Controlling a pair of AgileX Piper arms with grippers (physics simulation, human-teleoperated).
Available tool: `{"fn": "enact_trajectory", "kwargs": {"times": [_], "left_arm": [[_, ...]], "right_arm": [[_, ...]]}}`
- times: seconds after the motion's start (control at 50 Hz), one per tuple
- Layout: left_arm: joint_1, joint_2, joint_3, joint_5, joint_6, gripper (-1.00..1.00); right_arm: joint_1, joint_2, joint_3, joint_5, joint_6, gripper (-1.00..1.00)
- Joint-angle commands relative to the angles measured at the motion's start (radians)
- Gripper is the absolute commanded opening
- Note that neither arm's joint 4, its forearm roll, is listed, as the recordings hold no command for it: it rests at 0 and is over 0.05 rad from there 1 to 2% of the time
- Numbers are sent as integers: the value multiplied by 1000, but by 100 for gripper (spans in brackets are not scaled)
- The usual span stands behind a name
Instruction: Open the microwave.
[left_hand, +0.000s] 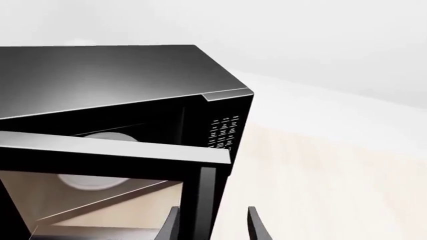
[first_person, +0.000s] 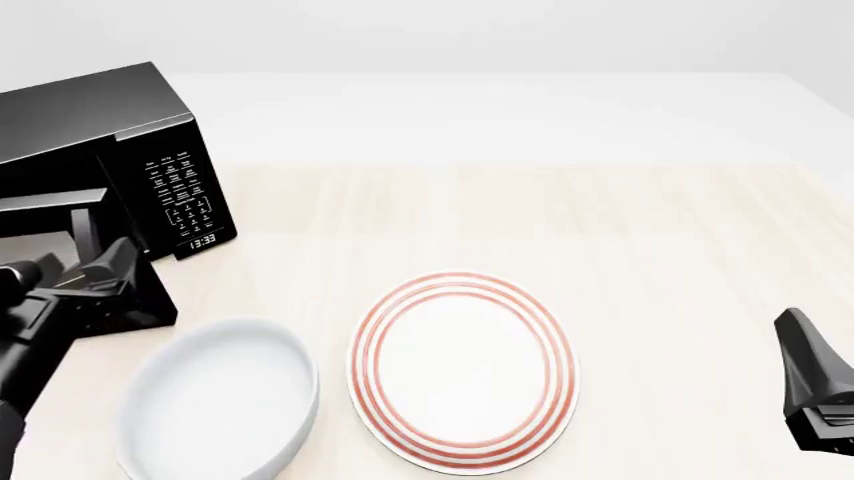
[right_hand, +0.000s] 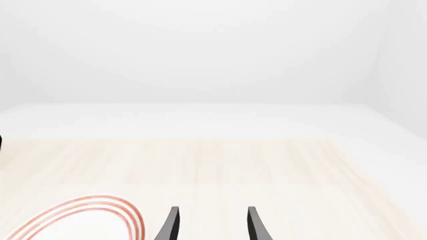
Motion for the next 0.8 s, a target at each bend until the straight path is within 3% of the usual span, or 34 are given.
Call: {"fn": "enact_trajectory", "kwargs": {"times": [0.02,0.52,0.64,0.76,0.78,0.8], "left_arm": [[15,-70,12,56,12,100],[12,-329,27,268,37,100],[8,-481,17,415,61,100],[8,-483,17,418,61,100],[23,-577,11,504,75,100],[23,-589,6,521,79,100]], "right_arm": [[0,0,0,0,0,100],[0,0,0,0,0,100],[0,0,0,0,0,100],[0,0,0,0,0,100],[0,0,0,0,0,100],[0,0,0,0,0,100]]}}
